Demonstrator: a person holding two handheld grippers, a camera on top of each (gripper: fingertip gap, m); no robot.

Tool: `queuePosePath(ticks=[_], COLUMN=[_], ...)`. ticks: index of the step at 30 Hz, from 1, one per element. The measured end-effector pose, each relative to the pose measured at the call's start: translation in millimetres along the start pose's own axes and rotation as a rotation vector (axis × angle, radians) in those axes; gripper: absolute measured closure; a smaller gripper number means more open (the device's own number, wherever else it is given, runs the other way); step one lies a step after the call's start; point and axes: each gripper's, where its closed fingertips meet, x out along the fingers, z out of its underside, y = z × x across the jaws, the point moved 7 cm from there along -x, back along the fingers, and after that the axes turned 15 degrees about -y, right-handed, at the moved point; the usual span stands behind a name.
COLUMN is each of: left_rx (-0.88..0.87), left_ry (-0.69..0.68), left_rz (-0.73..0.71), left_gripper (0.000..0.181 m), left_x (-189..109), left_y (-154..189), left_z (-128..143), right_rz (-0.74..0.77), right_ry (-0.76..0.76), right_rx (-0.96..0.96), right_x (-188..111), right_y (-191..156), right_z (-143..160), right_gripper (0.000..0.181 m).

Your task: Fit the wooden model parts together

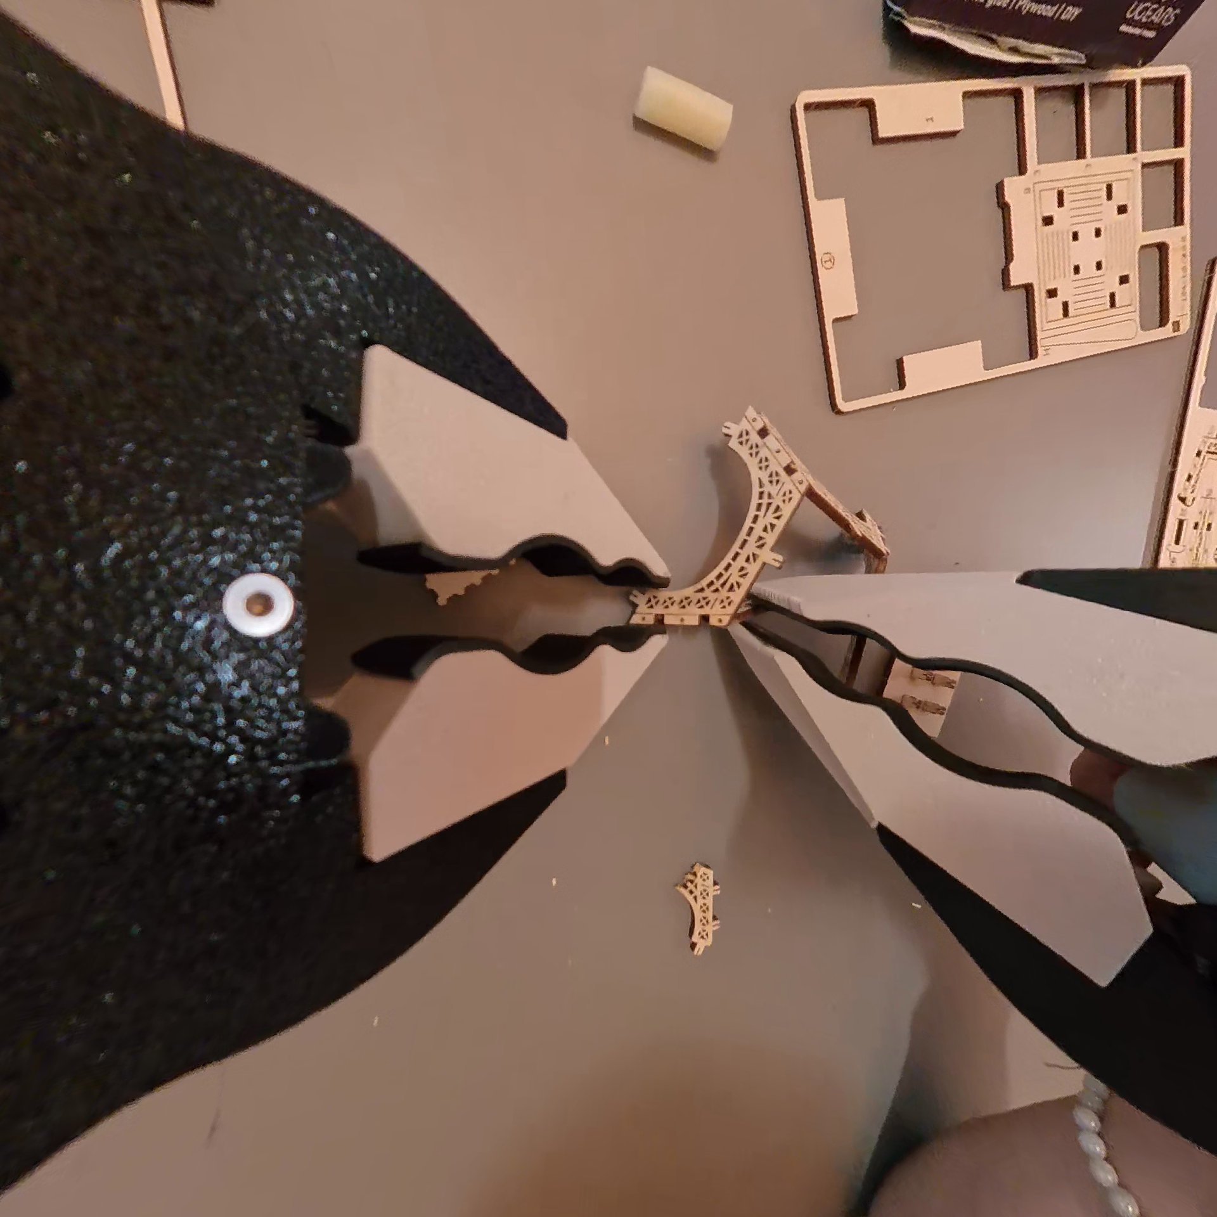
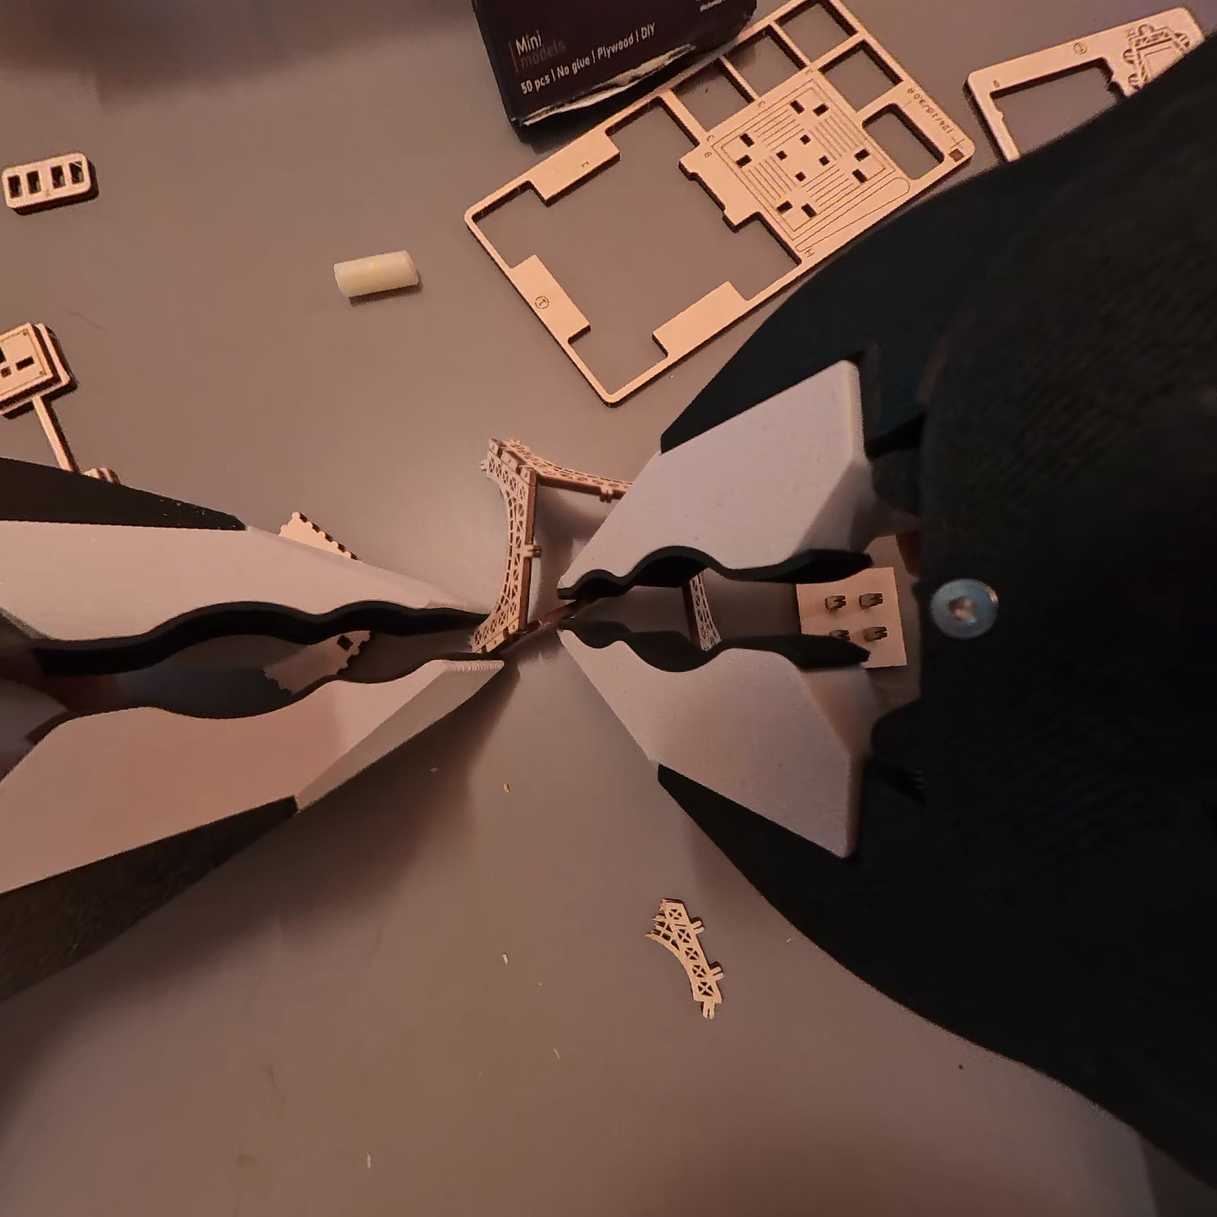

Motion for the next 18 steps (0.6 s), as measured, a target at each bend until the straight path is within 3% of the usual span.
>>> queuePosePath(ticks=[1, 18], left_rx=[-0.003, 0.052], left_ry=[0.0, -0.068], left_rz=[0.002, -0.099], left_gripper=[0.173, 0.166], left_x=[0.0, -0.1], left_y=[-0.1, 1.6], left_z=[0.0, -0.1], right_rz=[0.0, -0.02], right_ry=[0.0, -0.001], right_rx=[0.001, 0.036], right_x=[0.0, 0.7], right_y=[0.0, -0.6], right_z=[0.0, -1.7], right_gripper=[0.177, 0.181])
